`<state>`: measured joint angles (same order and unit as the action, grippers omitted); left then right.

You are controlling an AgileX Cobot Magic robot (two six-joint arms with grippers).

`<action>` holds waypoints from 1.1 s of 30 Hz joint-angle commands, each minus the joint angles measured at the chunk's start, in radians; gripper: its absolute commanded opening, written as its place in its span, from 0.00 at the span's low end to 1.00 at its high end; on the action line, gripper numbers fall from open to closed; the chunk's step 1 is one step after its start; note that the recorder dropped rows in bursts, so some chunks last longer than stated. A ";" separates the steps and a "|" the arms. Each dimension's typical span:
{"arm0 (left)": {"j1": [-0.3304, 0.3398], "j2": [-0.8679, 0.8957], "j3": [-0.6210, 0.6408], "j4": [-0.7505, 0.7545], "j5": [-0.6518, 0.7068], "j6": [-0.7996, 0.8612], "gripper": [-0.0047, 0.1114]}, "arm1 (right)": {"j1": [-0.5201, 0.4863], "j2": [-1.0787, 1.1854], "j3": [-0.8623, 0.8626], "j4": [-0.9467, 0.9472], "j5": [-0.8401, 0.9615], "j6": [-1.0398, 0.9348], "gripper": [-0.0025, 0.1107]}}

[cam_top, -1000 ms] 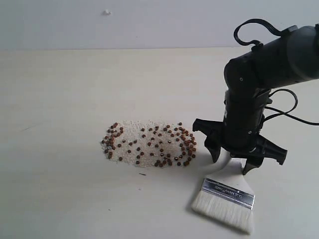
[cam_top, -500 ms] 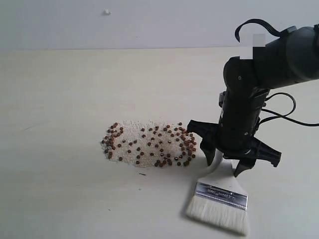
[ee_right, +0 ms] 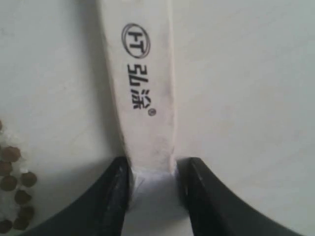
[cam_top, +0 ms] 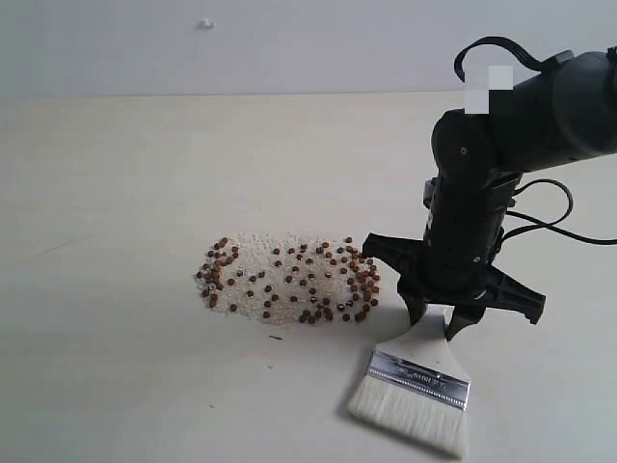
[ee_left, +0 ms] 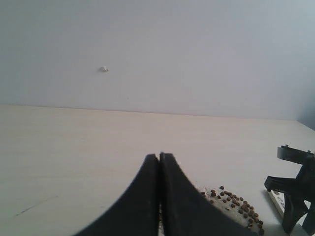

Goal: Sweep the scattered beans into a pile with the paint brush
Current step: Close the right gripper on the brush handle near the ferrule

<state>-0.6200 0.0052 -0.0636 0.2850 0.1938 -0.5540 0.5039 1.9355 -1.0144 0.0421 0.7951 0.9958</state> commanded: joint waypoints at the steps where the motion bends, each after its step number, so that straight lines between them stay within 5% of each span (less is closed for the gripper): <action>1: 0.004 -0.005 0.006 -0.001 -0.002 0.000 0.04 | -0.003 0.017 0.001 0.001 0.018 -0.004 0.02; 33: 0.004 -0.005 0.006 -0.001 -0.002 0.000 0.04 | -0.003 0.017 0.001 -0.021 -0.009 -0.004 0.02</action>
<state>-0.6200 0.0052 -0.0636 0.2850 0.1938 -0.5540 0.5039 1.9355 -1.0144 0.0362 0.7891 0.9958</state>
